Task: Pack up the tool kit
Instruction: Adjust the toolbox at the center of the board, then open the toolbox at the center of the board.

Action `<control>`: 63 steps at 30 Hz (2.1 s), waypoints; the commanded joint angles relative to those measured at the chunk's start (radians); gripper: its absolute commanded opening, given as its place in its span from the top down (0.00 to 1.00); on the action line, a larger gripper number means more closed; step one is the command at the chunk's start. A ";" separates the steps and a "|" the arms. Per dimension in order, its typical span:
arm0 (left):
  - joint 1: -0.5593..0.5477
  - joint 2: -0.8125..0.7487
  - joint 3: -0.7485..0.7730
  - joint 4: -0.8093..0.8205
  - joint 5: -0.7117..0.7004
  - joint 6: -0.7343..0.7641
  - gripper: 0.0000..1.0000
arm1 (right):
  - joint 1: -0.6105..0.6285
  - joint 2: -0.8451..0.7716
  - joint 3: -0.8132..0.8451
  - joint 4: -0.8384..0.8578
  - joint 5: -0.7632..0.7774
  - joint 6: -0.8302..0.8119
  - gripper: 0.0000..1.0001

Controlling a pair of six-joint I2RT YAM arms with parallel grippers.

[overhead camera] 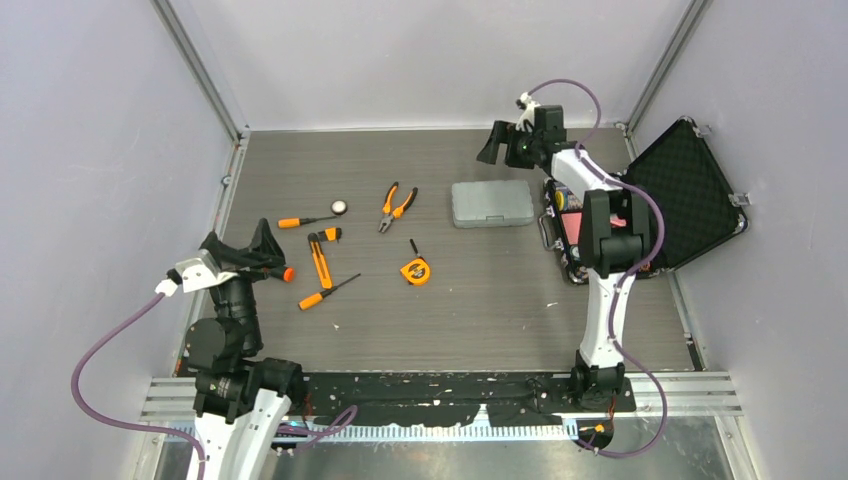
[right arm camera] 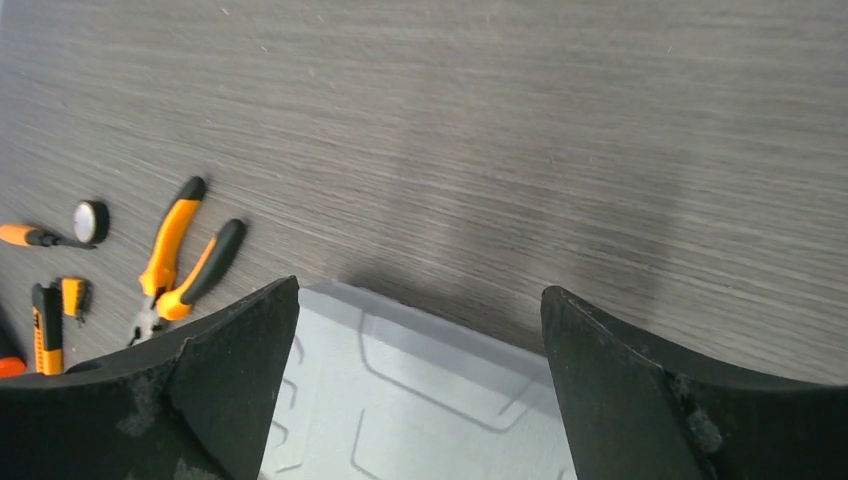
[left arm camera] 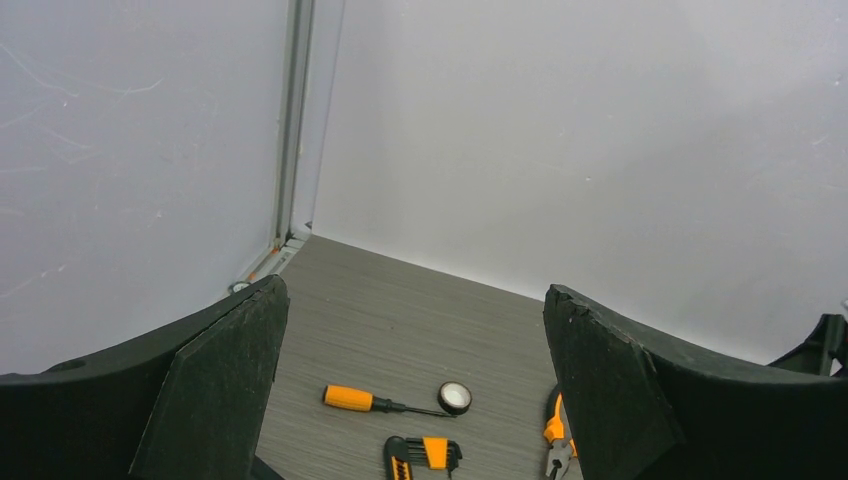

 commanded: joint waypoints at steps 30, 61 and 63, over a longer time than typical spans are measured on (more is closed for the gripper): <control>-0.005 0.427 0.206 -0.202 0.481 -0.391 0.01 | 0.189 -0.809 -0.871 0.051 0.215 0.179 0.04; -0.379 1.615 0.652 -0.094 0.760 -0.712 0.44 | 0.188 -0.493 -0.920 0.286 0.108 0.307 0.15; -0.379 1.646 0.670 -0.097 0.759 -0.705 0.46 | 0.188 -0.486 -0.926 0.292 0.102 0.305 0.16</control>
